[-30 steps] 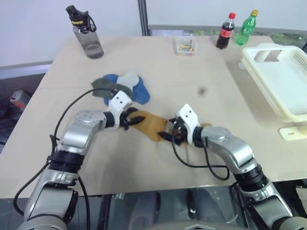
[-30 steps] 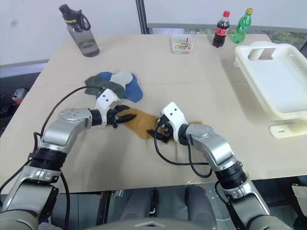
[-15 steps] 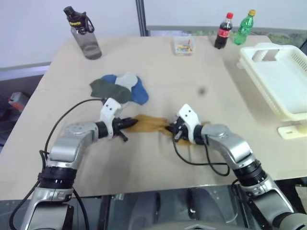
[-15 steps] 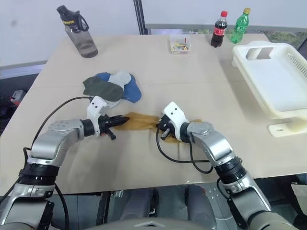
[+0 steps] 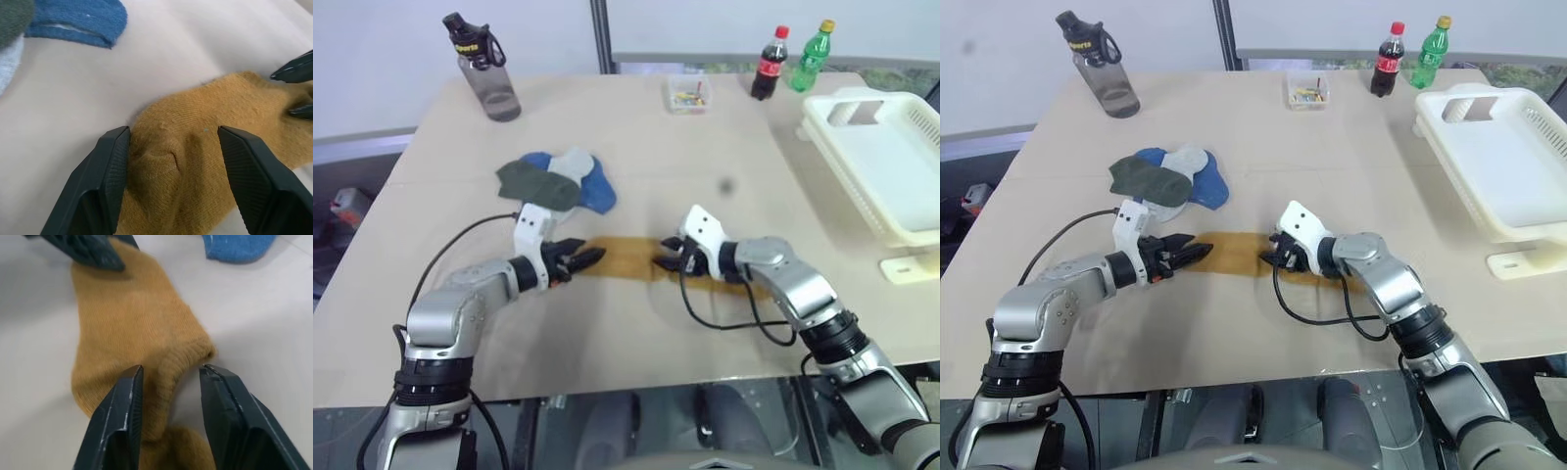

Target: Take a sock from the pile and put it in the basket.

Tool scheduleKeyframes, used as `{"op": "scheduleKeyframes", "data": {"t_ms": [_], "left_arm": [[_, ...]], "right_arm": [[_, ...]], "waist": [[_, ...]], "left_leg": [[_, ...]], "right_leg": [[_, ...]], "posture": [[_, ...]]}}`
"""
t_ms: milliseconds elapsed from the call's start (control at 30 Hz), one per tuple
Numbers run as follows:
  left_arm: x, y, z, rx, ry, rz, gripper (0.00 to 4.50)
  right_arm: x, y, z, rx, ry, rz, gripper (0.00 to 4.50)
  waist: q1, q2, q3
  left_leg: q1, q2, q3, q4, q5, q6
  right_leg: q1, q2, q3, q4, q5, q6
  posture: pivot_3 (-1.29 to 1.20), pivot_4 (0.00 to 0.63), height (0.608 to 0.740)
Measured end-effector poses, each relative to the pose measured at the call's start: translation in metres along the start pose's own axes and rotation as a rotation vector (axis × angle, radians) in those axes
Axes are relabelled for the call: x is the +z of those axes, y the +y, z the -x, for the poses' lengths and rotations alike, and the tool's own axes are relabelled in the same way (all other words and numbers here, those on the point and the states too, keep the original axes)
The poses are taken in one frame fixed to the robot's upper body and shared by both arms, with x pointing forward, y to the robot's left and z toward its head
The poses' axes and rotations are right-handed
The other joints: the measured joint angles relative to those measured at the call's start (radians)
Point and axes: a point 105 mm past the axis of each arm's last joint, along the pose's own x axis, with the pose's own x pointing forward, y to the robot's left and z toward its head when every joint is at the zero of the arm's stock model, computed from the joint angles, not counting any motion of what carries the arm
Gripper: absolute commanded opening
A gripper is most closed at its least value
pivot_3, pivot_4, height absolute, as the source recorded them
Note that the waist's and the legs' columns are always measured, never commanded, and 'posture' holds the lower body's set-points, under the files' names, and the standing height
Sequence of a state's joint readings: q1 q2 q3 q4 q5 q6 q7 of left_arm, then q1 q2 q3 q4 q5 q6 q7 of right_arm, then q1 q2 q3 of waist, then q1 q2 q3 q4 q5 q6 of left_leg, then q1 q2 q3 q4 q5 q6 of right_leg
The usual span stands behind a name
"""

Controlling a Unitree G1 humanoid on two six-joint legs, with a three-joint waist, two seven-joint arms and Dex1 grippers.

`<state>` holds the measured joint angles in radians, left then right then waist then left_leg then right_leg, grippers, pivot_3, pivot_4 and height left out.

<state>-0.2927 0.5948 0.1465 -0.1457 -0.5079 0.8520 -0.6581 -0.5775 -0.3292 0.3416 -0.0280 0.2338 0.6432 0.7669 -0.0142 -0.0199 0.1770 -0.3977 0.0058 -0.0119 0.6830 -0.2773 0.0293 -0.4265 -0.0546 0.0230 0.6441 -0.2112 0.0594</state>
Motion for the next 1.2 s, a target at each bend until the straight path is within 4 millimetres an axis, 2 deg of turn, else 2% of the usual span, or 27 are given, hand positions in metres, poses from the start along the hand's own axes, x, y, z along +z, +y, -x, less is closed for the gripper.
{"op": "scheduleKeyframes", "data": {"t_ms": [233, 333, 400, 433, 467, 567, 600, 700, 767, 833, 900, 1000, 1067, 1133, 1200], "left_arm": [[-0.002, 0.006, -0.005, 0.03, 0.004, -0.069, 3.06], [-0.003, 0.005, -0.007, 0.026, 0.003, -0.093, 3.12], [-0.003, 0.004, -0.009, 0.019, -0.001, -0.09, 2.54], [-0.004, 0.004, -0.009, 0.018, -0.003, -0.085, 2.27], [-0.005, 0.003, -0.009, 0.008, -0.009, -0.064, 1.67], [-0.007, -0.001, -0.01, -0.022, -0.016, 0.001, 0.45], [-0.007, -0.005, -0.008, -0.057, -0.016, 0.069, 0.02], [0.002, -0.012, -0.003, -0.135, -0.026, 0.183, 0.02], [0.025, -0.03, 0.003, -0.265, -0.025, 0.256, 0.02], [0.053, -0.051, 0.01, -0.39, -0.035, 0.252, 0.02], [0.058, -0.062, 0.01, -0.443, -0.019, 0.26, 0.02], [0.061, -0.08, 0.002, -0.501, 0.022, 0.277, 0.02], [0.061, -0.088, -0.006, -0.517, 0.037, 0.279, 0.02], [0.053, -0.108, -0.027, -0.557, 0.075, 0.292, 0.02], [0.039, -0.119, -0.05, -0.531, 0.119, 0.288, 0.02]], "right_arm": [[0.006, -0.006, -0.001, 0.012, -0.002, -0.15, 1.92], [-0.003, -0.006, -0.008, 0.017, 0.02, -0.195, 1.07], [-0.007, -0.005, -0.01, 0.021, 0.036, -0.203, 0.08], [-0.009, -0.004, -0.011, 0.023, 0.041, -0.207, 0.0], [-0.009, -0.004, -0.011, 0.024, 0.04, -0.21, 0.0], [-0.008, -0.003, -0.011, 0.028, 0.036, -0.219, 0.0], [-0.002, -0.004, -0.007, 0.029, 0.014, -0.234, 0.0], [0.02, -0.006, 0.012, 0.025, -0.053, -0.219, 0.0], [0.042, -0.004, 0.041, 0.024, -0.112, -0.194, 0.0], [0.061, -0.001, 0.07, 0.011, -0.163, -0.163, 0.0], [0.065, 0.001, 0.083, 0.003, -0.167, -0.161, 0.0], [0.049, 0.002, 0.112, -0.067, -0.098, -0.167, 0.0], [0.037, 0.0, 0.124, -0.116, -0.064, -0.192, 0.0], [0.01, -0.002, 0.139, -0.195, 0.014, -0.235, 0.0], [-0.008, -0.004, 0.145, -0.248, 0.05, -0.265, 0.0]], "waist": [[0.001, 0.0, 0.0], [0.002, 0.0, 0.0], [0.002, 0.0, 0.0], [0.001, 0.0, 0.0], [0.001, 0.0, 0.0], [0.0, 0.0, 0.0], [0.0, 0.0, 0.0], [0.003, 0.0, 0.0], [0.008, 0.0, 0.001], [0.003, 0.0, 0.0], [0.002, 0.0, 0.0], [0.005, 0.0, 0.0], [0.004, 0.0, 0.0], [0.009, 0.0, 0.0], [0.006, 0.0, 0.0]], "left_leg": [[0.0, 0.0, 0.0, 0.0, 0.0, 0.0], [0.0, -0.001, 0.001, 0.0, 0.0, 0.0], [0.0, -0.001, 0.001, 0.0, 0.0, 0.0], [0.0, -0.001, 0.001, 0.0, 0.0, 0.0], [0.0, -0.001, 0.0, 0.0, 0.0, 0.0], [0.0, 0.0, 0.0, 0.0, 0.0, 0.0], [-0.001, 0.0, 0.0, 0.0, 0.0, 0.0], [-0.004, 0.001, -0.001, 0.001, -0.002, 0.003], [-0.006, 0.0, -0.006, 0.002, -0.002, 0.003], [-0.004, 0.0, -0.005, 0.002, -0.002, 0.003], [-0.003, -0.001, -0.005, 0.001, -0.002, 0.003], [-0.003, -0.002, -0.006, 0.001, -0.002, 0.003], [-0.002, -0.003, -0.005, 0.001, -0.002, 0.003], [0.001, -0.003, -0.005, 0.002, -0.002, 0.004], [0.001, -0.003, -0.004, 0.002, -0.002, 0.004]], "right_leg": [[0.0, 0.0, 0.0, 0.0, 0.0, 0.0], [0.0, 0.0, 0.0, 0.0, 0.0, 0.0], [0.0, 0.0, 0.0, 0.0, 0.0, 0.0], [0.0, 0.0, 0.0, 0.0, 0.0, 0.0], [0.0, 0.0, 0.0, 0.0, 0.0, 0.0], [0.0, 0.0, 0.0, 0.0, 0.0, 0.0], [0.0, 0.0, 0.0, 0.0, 0.0, 0.0], [-0.002, -0.001, -0.001, 0.001, 0.0, 0.0], [-0.002, -0.002, -0.005, 0.0, 0.0, 0.0], [0.0, -0.002, -0.005, 0.0, 0.0, 0.0], [0.001, -0.002, -0.004, 0.0, 0.0, 0.0], [0.001, -0.002, -0.005, -0.001, 0.0, 0.0], [0.002, -0.002, -0.004, -0.001, 0.0, 0.0], [0.006, -0.002, -0.005, -0.002, 0.0, 0.0], [0.006, -0.002, -0.004, -0.002, 0.0, 0.0]], "posture": [[0.0, 0.15, 0.74], [0.0, 0.15, 0.74], [0.0, 0.15, 0.74], [0.0, 0.15, 0.74], [0.0, 0.15, 0.74], [0.0, 0.15, 0.74], [0.0, 0.15, 0.74], [0.0, 0.15, 0.74], [0.0, 0.15, 0.74], [0.0, 0.15, 0.74], [0.0, 0.15, 0.74], [0.0, 0.15, 0.74], [0.0, 0.15, 0.74], [0.0, 0.15, 0.74], [0.0, 0.15, 0.74]]}}
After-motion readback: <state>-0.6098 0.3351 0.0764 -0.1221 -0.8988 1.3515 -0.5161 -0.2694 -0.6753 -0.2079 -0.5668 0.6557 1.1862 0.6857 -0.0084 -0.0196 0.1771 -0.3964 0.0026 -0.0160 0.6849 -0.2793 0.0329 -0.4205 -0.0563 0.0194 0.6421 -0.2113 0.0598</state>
